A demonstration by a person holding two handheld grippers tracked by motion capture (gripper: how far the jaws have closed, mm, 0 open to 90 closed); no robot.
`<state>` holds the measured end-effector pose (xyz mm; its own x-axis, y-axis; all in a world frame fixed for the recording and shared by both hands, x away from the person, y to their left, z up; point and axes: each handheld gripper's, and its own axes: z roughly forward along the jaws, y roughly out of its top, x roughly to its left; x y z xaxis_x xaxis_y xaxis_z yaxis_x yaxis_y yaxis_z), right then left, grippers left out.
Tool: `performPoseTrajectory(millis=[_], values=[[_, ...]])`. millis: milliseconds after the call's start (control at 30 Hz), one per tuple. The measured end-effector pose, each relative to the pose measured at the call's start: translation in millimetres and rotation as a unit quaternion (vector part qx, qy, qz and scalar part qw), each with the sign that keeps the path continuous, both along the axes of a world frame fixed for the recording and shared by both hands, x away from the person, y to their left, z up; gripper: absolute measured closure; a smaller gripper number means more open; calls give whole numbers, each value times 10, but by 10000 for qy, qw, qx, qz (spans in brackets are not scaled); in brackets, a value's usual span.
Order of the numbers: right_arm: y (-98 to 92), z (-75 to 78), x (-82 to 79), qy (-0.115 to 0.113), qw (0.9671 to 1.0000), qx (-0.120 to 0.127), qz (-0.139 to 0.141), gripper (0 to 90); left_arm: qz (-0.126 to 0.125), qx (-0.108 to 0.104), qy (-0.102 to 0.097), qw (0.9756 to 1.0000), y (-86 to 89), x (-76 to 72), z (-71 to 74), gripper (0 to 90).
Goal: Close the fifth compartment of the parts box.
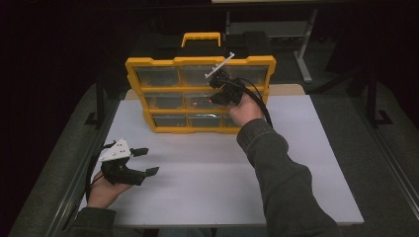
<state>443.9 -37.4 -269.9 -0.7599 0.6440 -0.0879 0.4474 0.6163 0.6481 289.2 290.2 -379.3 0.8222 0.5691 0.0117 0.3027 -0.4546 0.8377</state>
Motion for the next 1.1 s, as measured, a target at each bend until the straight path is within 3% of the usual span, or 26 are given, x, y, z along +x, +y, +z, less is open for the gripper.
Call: performPoseTrajectory(millis=[200, 300, 600, 1100], values=[[4, -21, 9, -133, 9999, -47, 29, 895, 38, -48, 6, 10000, -9, 0, -11, 222], [-9, -25, 6, -131, 9999, 21, 45, 894, 3, 40, -18, 10000, 0, 7, -11, 222], [-136, -82, -26, 137, 9981, 548, 228, 811, 21, 70, 0, 10000, -6, 13, -17, 222], [-419, -218, -150, 487, 9925, 1040, 407, 661, 148, 5, 56, 9999, 3, 22, -19, 221]])
